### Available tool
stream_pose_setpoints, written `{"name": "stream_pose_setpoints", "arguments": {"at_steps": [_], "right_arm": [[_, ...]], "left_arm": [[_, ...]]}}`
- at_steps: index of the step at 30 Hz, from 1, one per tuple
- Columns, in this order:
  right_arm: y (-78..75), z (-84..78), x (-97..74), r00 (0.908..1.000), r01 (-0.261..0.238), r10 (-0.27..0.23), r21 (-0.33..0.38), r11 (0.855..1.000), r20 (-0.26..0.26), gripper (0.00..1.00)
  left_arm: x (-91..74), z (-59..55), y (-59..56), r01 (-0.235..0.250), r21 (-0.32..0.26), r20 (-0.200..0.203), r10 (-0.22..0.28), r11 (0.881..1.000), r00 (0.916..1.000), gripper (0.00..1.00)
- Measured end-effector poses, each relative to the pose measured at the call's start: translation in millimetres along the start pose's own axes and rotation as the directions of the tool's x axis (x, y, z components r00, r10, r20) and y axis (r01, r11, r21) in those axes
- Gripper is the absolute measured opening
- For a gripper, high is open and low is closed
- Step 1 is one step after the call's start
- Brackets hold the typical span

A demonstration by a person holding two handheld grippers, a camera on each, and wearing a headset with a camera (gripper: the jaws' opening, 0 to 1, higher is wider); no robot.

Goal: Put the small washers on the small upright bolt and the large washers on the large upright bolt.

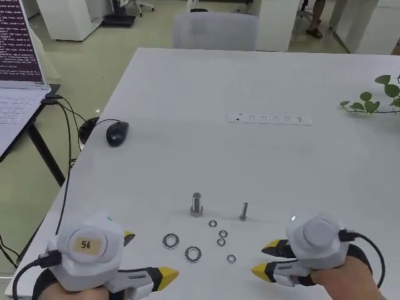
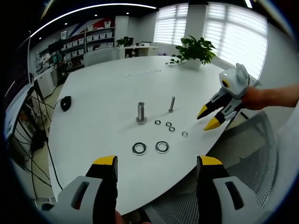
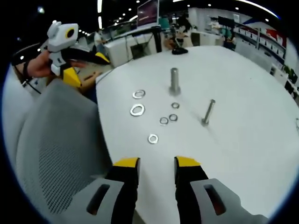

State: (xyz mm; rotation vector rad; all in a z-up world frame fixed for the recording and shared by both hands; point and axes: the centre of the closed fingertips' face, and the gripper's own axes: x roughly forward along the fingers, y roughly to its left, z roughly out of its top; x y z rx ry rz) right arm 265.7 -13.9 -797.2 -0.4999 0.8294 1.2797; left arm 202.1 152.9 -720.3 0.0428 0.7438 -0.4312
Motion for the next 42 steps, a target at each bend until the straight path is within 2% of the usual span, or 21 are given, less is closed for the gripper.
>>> {"name": "stream_pose_setpoints", "arguments": {"at_steps": [4,9,13,14,16,21,23,26,31,34,36,38,42], "right_arm": [[-1.5,5.1,18.9,0.9975,-0.025,0.016,-0.122,0.992,-0.069,0.29],[1.8,13.5,34.0,0.994,-0.072,0.055,-0.189,0.979,-0.095,0.25],[4.6,5.2,42.5,0.9812,-0.117,0.067,-0.284,0.952,-0.181,0.24],[4.3,6.8,43.0,0.9843,-0.099,0.053,-0.281,0.954,-0.169,0.24],[5.7,12.1,44.3,0.9839,-0.121,0.073,-0.309,0.943,-0.163,0.23],[5.0,12.5,45.7,0.9743,-0.163,0.089,-0.376,0.912,-0.207,0.22],[6.2,11.8,45.9,0.9691,-0.182,0.093,-0.407,0.895,-0.228,0.22],[8.3,11.5,45.7,0.9625,-0.201,0.093,-0.438,0.876,-0.255,0.21],[8.2,11.6,47.7,0.9586,-0.204,0.08,-0.464,0.862,-0.274,0.14],[7.9,11.1,47.6,0.9569,-0.207,0.078,-0.467,0.86,-0.28,0.14],[7.4,11.1,47.5,0.9581,-0.203,0.082,-0.447,0.871,-0.274,0.14],[7.1,10.8,47.0,0.9607,-0.198,0.083,-0.443,0.874,-0.265,0.14],[6.0,11.5,46.0,0.9689,-0.178,0.091,-0.393,0.902,-0.23,0.13]], "left_arm": [[-0.5,1.3,0.3,-0.007,-0.003,0.004,0.007,1.0,1.0,0.68],[-1.5,0.9,1.0,-0.014,-0.015,0.009,0.014,1.0,0.9999,0.68],[-3.1,-0.3,2.6,-0.018,-0.035,0.017,0.019,0.999,0.9997,0.67],[-3.6,-0.9,3.1,-0.02,-0.036,0.017,0.02,0.999,0.9996,0.67],[-4.5,-1.6,4.6,-0.023,-0.037,0.016,0.024,0.999,0.9996,0.67],[-4.4,-2.9,9.3,-0.028,-0.042,0.015,0.028,0.999,0.9995,0.67],[-4.0,-2.5,10.5,-0.03,-0.035,0.01,0.03,0.999,0.9995,0.67],[-3.3,1.3,11.3,-0.028,-0.029,0.013,0.028,0.999,0.9995,0.67],[-0.1,5.7,11.3,-0.02,-0.011,0.01,0.02,1.0,0.9997,0.67],[1.6,7.9,11.4,-0.014,-0.003,0.01,0.014,1.0,0.9999,0.67],[2.4,9.3,11.4,-0.01,0.004,0.009,0.01,1.0,0.9999,0.67],[2.7,11.7,11.4,-0.008,0.011,0.012,0.008,1.0,0.9999,0.67],[2.9,11.7,12.3,-0.009,0.012,0.014,0.009,1.0,0.9999,0.67]]}}
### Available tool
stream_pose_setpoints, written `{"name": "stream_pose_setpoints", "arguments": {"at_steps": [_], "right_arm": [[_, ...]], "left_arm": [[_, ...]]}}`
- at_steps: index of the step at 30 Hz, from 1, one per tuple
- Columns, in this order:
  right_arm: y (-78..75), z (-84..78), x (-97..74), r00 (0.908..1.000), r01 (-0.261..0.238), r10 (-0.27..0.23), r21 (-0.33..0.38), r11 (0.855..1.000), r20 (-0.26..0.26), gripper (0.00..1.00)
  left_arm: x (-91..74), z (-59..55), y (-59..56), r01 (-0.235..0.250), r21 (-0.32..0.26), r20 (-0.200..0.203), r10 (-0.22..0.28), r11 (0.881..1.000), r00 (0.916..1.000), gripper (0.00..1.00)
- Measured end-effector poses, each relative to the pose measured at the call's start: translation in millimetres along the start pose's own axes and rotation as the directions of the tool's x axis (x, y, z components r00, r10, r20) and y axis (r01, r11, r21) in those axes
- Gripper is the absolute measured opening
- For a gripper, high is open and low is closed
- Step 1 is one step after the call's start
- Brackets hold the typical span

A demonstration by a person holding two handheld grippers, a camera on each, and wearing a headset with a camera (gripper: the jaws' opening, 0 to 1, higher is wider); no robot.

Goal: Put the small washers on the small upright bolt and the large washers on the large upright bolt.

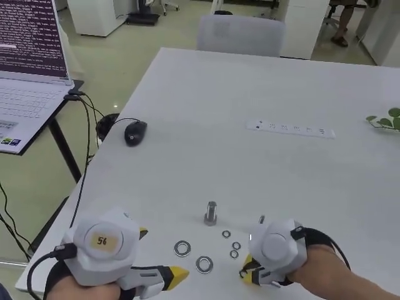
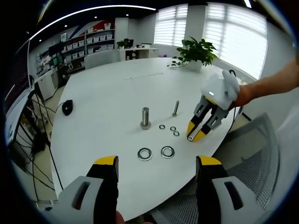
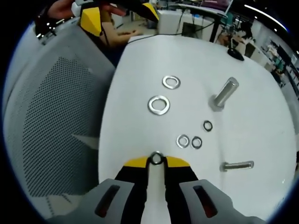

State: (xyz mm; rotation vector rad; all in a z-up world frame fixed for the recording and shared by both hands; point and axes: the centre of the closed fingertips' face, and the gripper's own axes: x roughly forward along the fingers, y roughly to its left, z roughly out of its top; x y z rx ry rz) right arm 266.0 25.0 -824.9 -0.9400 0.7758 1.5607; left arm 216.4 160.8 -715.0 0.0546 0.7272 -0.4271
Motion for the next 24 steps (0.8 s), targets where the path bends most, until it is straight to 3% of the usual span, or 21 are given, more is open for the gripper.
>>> {"name": "stream_pose_setpoints", "arguments": {"at_steps": [8,24], "right_arm": [[-1.2,-0.3,-0.6,0.9989,0.009,-0.013,0.09,0.996,0.046,0.13],[-8.1,-4.9,-6.8,0.998,0.027,-0.035,0.136,0.99,0.052,0.13]], "left_arm": [[-2.2,-6.1,-0.5,-0.001,-0.006,-0.008,0.001,1.0,1.0,0.67],[-3.2,-7.1,1.1,-0.009,-0.017,-0.003,0.009,1.0,1.0,0.66]]}}
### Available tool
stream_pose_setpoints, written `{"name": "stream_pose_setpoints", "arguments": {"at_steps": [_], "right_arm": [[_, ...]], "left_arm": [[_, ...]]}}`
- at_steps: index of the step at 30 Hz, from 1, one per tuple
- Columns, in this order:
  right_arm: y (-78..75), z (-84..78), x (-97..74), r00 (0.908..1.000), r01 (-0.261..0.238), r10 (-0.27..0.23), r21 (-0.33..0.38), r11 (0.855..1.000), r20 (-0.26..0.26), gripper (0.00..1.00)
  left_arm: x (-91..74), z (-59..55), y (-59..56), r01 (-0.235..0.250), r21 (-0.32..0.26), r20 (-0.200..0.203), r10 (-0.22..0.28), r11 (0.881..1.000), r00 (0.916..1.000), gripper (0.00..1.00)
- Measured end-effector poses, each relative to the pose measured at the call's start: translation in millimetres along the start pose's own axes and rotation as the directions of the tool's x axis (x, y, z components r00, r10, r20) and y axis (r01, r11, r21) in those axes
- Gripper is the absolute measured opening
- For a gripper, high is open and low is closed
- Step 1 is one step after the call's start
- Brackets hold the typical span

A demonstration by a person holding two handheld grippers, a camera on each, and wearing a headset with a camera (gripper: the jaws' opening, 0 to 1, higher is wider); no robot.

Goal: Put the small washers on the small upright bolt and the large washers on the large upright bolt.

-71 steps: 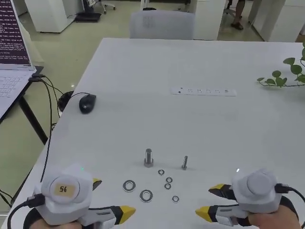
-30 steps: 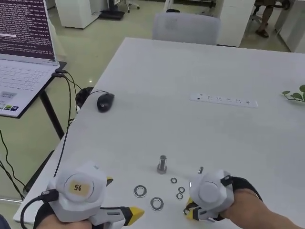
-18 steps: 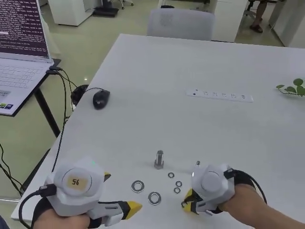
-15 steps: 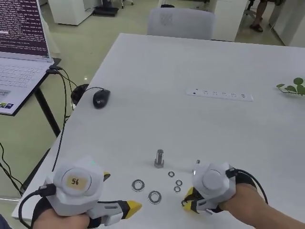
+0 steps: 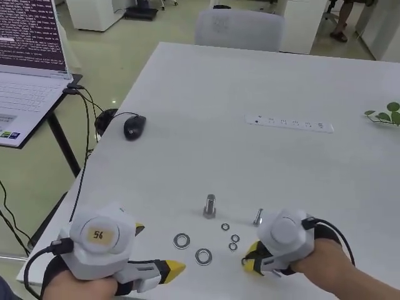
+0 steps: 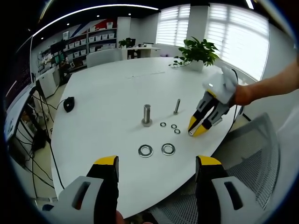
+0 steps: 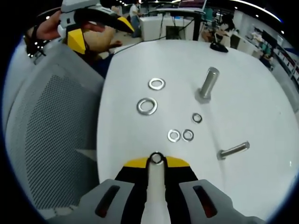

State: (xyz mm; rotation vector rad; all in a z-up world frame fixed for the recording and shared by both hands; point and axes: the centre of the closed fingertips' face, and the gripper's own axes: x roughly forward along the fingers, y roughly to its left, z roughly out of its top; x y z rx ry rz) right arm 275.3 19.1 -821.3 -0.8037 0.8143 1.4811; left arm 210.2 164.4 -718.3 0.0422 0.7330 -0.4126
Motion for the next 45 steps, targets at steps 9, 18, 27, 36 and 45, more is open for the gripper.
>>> {"name": "stream_pose_setpoints", "arguments": {"at_steps": [9,18,27,36,45], "right_arm": [[-12.6,0.5,-18.5,0.9985,0.053,-0.053,0.027,0.998,0.015,0.13],[-54.7,15.0,-59.7,0.9842,0.164,-0.168,0.071,0.984,0.055,0.13],[-91.8,28.0,-69.7,0.976,0.214,-0.216,0.062,0.975,0.028,0.13],[-96.1,28.8,-62.0,0.9788,0.205,-0.204,0.039,0.978,-0.014,0.13],[-96.0,26.6,-58.4,0.9808,0.194,-0.192,0.046,0.98,-0.034,0.13]], "left_arm": [[-0.9,0.1,0.7,0.0,0.0,0.0,0.0,1.0,1.0,0.66],[-0.1,3.2,0.4,0.002,0.004,0.005,-0.002,1.0,1.0,0.66],[1.1,3.9,-1.3,0.005,0.003,0.007,-0.005,1.0,1.0,0.67],[-2.4,2.5,5.1,-0.011,-0.011,0.009,0.011,1.0,0.9999,0.67],[-2.9,0.9,6.5,-0.014,-0.017,0.008,0.014,1.0,0.9999,0.67]]}}
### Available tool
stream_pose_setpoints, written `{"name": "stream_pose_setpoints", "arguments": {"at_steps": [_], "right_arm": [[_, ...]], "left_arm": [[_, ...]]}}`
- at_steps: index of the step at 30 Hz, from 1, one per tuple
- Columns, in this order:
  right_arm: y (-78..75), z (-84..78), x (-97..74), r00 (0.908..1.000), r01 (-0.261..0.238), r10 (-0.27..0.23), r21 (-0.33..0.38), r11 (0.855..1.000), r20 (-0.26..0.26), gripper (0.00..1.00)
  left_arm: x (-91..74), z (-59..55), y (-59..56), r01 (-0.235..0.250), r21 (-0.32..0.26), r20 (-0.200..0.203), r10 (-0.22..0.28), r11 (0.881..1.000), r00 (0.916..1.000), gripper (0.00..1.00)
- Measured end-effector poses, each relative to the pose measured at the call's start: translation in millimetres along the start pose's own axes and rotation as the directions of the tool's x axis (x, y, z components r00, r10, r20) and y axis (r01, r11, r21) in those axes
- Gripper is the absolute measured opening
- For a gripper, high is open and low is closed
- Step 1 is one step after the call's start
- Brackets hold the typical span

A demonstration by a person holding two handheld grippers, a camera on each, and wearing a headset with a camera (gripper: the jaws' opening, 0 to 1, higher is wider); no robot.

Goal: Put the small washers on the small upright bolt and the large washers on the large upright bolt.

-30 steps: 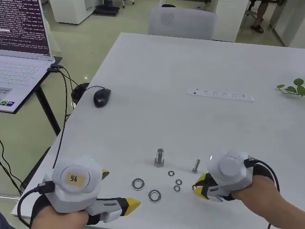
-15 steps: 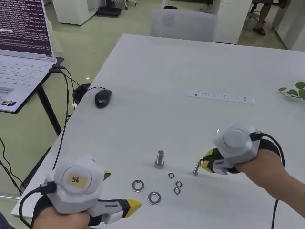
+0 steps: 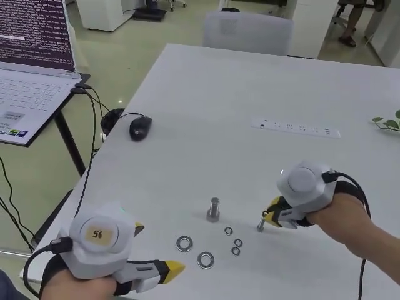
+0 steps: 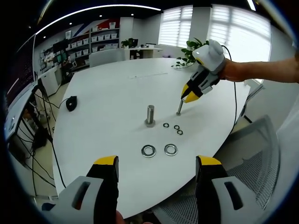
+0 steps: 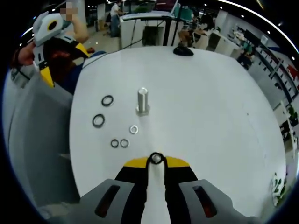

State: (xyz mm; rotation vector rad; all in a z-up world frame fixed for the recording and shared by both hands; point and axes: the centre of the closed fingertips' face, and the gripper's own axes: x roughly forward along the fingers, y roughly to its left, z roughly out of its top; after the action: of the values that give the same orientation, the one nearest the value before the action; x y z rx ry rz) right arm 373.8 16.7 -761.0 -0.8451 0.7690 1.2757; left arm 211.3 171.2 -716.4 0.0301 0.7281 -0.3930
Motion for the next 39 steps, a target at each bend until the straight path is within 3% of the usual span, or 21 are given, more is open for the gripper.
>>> {"name": "stream_pose_setpoints", "arguments": {"at_steps": [21,39], "right_arm": [[-0.8,-4.0,9.3,0.9994,-0.017,0.017,0.008,1.0,-0.032,0.13],[1.5,-23.4,40.3,0.9967,-0.033,0.038,0.067,0.997,-0.072,0.14]], "left_arm": [[0.2,-0.2,3.6,-0.002,-0.003,-0.001,0.002,1.0,1.0,0.66],[-1.3,-1.0,5.9,-0.005,0.0,-0.006,0.005,1.0,1.0,0.66]]}}
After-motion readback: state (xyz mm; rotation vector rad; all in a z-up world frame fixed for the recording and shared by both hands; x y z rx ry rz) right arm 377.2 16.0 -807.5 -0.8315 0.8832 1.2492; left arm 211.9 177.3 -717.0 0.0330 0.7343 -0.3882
